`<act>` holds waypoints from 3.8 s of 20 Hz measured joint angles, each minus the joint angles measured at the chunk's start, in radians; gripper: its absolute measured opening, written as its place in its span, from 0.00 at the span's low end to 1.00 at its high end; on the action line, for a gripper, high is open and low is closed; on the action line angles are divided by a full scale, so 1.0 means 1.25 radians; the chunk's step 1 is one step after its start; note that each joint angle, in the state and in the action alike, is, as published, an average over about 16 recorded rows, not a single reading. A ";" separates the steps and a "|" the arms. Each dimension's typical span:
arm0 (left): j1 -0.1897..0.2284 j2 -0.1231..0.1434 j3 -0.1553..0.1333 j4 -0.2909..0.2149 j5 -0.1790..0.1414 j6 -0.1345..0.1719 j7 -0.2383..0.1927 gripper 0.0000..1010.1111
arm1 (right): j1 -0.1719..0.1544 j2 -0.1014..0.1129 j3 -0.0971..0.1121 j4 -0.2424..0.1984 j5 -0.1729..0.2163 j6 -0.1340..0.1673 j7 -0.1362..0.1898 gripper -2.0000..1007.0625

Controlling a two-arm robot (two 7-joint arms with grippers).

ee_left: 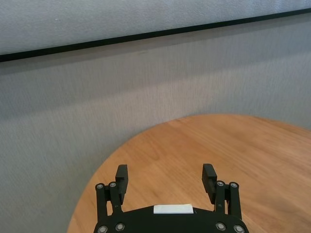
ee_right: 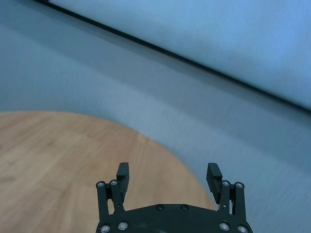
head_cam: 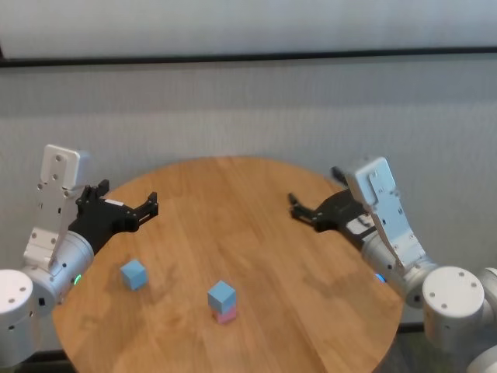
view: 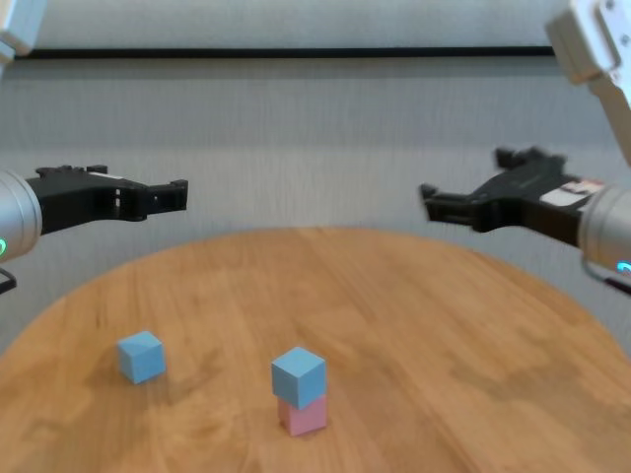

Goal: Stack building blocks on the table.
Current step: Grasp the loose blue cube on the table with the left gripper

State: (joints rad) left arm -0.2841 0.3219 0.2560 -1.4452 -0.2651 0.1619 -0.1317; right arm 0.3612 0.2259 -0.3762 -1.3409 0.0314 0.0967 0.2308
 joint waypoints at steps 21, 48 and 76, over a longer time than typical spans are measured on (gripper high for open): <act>0.050 0.128 0.038 -0.048 -0.025 0.060 -0.238 0.99 | 0.002 0.013 0.009 0.019 -0.029 -0.062 -0.021 1.00; -0.043 0.136 0.096 0.161 -0.012 -0.043 -0.307 0.99 | 0.001 0.011 0.011 0.016 -0.019 -0.050 -0.017 1.00; -0.123 0.124 0.123 0.317 -0.054 -0.064 -0.394 0.99 | 0.001 0.010 0.011 0.016 -0.018 -0.049 -0.017 1.00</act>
State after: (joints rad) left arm -0.4372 0.4771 0.4097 -1.0493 -0.3331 0.0815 -0.6243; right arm 0.3626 0.2388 -0.3630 -1.3213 0.0085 0.0360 0.2099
